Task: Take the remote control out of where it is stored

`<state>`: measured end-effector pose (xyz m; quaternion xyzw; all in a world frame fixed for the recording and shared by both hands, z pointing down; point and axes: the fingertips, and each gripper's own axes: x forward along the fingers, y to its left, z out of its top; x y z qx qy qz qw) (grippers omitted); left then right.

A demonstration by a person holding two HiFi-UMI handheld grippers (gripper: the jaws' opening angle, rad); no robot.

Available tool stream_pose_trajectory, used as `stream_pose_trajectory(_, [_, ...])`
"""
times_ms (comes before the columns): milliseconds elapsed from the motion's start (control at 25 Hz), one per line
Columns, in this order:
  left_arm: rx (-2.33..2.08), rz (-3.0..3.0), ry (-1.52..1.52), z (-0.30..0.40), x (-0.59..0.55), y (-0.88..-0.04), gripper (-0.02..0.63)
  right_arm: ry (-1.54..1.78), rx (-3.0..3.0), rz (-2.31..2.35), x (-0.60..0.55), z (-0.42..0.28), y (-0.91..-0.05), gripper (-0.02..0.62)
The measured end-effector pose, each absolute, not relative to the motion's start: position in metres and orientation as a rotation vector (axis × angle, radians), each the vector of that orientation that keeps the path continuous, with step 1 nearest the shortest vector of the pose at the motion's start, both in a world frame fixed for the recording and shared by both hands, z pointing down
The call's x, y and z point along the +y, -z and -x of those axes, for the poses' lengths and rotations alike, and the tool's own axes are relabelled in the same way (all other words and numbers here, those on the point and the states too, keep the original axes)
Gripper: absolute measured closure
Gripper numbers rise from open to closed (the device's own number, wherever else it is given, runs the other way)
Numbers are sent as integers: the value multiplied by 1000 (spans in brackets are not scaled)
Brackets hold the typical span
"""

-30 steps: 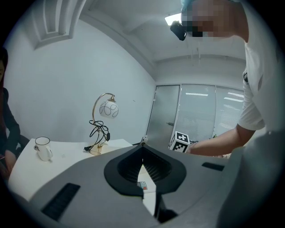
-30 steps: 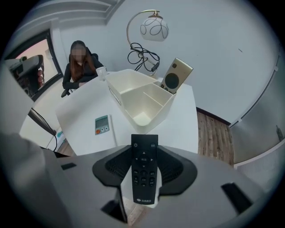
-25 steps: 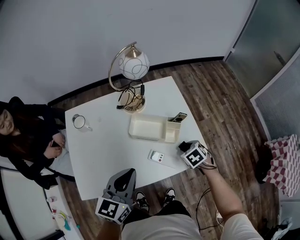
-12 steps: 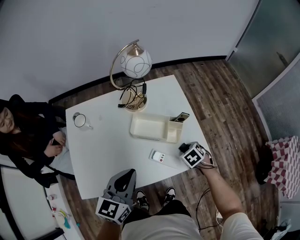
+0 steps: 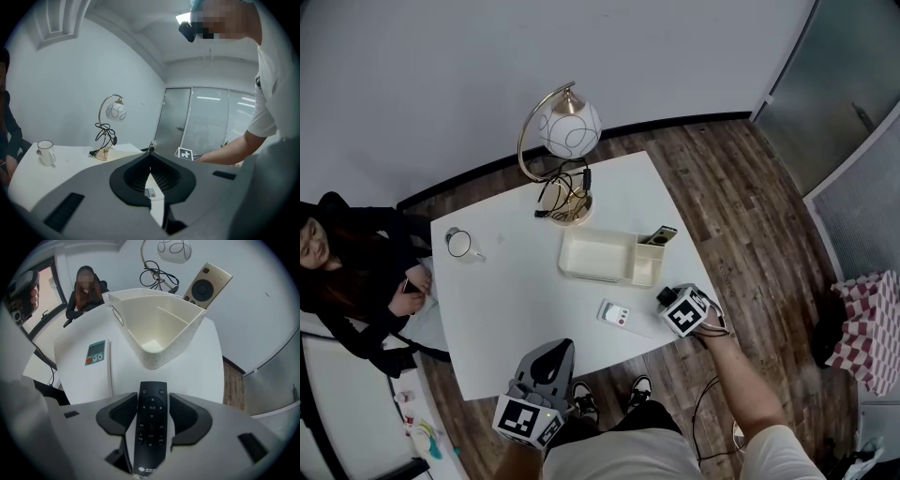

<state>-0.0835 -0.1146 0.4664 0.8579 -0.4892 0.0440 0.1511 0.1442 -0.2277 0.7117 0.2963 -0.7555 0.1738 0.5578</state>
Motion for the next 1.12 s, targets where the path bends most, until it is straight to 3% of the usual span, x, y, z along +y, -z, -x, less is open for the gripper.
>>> stream_pose_trajectory(120, [-1403,-2456,-119,84,-114,-467,598,-436,-1813,-700,-228,-144,-709,353])
stream_pose_trajectory(400, [-1400,-2468,-97,81,-115,-462,598,-360,-2074,-896,-233,-129,-631,355])
stream_pose_trajectory(520, [-1394,-2483,-88,76,-117,-458,598,-324,-2212,-1005,-230,-121,-588,442])
stream_pose_trajectory(680, [-1382,-2509,-85,69,-119,-451,598,-254,-2348,-1124,-219,-116,-537,504])
stream_pose_trajectory(880, [-1379,-2536,-67,63,-122,-442,598,-169,-2474,-1218,-197,-110,-485,560])
stream_pose_trajectory(1120, [-1384,-2555,-49,58,-122,-432,598,-151,-2566,-1317,-169,-116,-453,584])
